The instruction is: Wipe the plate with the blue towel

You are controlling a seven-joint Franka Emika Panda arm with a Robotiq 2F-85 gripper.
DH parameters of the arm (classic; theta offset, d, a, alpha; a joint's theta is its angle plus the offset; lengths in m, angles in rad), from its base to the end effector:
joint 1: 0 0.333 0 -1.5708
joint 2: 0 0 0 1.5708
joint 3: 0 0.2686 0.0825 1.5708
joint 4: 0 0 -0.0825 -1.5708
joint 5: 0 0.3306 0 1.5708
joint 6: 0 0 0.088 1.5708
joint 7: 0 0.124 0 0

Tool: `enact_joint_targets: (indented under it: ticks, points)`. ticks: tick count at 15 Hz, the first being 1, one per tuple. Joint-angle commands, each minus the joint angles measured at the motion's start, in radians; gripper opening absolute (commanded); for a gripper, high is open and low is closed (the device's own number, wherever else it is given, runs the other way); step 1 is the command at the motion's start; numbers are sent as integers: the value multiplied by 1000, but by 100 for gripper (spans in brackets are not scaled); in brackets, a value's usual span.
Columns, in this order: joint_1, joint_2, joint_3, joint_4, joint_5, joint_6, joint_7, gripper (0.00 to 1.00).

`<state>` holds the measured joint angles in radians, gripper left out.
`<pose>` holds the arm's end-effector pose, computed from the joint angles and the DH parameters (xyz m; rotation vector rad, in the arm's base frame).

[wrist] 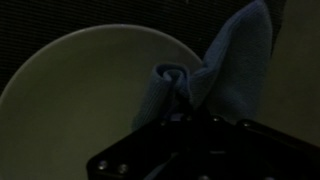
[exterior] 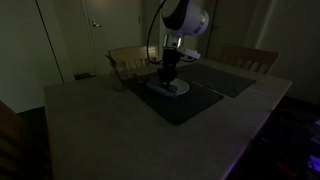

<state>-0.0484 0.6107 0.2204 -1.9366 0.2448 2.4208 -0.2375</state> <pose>0.5408 0.0993 0.1524 -2.8434 -0.2614 0.1610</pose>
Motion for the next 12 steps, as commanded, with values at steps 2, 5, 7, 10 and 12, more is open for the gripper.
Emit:
enact_joint_targets:
  ticks: [2, 5, 7, 10, 12]
  points:
    - [17, -57, 8, 2, -3, -41, -20, 2]
    - [49, -98, 11, 7, -19, -47, -16, 2]
    - [68, -128, 22, 5, -15, -51, -28, 2]
    - [99, -160, 41, 2, -7, -68, -38, 2]
    - [122, -172, 52, -4, -9, -71, -38, 2]
